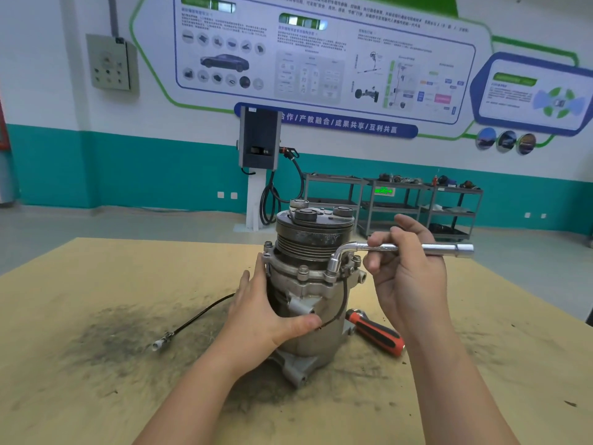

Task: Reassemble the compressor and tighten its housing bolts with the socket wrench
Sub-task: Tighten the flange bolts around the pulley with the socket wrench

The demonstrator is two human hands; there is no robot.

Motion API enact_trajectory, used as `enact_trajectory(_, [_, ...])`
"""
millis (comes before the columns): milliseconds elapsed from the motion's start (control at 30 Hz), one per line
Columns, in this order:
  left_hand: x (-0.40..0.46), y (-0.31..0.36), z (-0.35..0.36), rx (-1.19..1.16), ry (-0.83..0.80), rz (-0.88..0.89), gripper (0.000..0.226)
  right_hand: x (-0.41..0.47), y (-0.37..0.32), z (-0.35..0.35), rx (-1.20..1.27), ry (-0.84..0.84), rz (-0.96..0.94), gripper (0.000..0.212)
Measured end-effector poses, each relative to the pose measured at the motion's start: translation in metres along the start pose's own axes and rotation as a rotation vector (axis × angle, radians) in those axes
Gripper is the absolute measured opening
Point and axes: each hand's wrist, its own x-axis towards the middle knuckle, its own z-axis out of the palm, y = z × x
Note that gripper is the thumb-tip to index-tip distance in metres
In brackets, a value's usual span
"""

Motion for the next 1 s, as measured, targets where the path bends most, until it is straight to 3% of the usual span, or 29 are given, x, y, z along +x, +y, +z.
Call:
enact_trajectory(233, [0.006,0.0,-0.003,0.188,0.064,0.011,0.123,0.008,0.001,-0.002,0.017,-0.025,0.072,0.016])
enact_trajectory(500, [0.005,-0.001,-0.004,0.14,0.056,0.039,0.114,0.023,0.015,-0.001,0.035,0.097,0.137,0.01])
enact_trajectory(700, [0.0,0.004,-0.004,0.193,0.086,0.037,0.102,0.013,0.01,-0.002,0.037,0.034,0.012,0.033])
enact_trajectory(867, [-0.004,0.007,-0.004,0.215,0.102,0.027,0.115,-0.003,0.01,-0.002,0.082,-0.053,-0.027,0.033])
enact_trajectory(1000, [-0.011,0.011,-0.002,0.257,0.129,0.025,0.11,-0.004,0.012,-0.001,0.041,-0.071,-0.066,0.038])
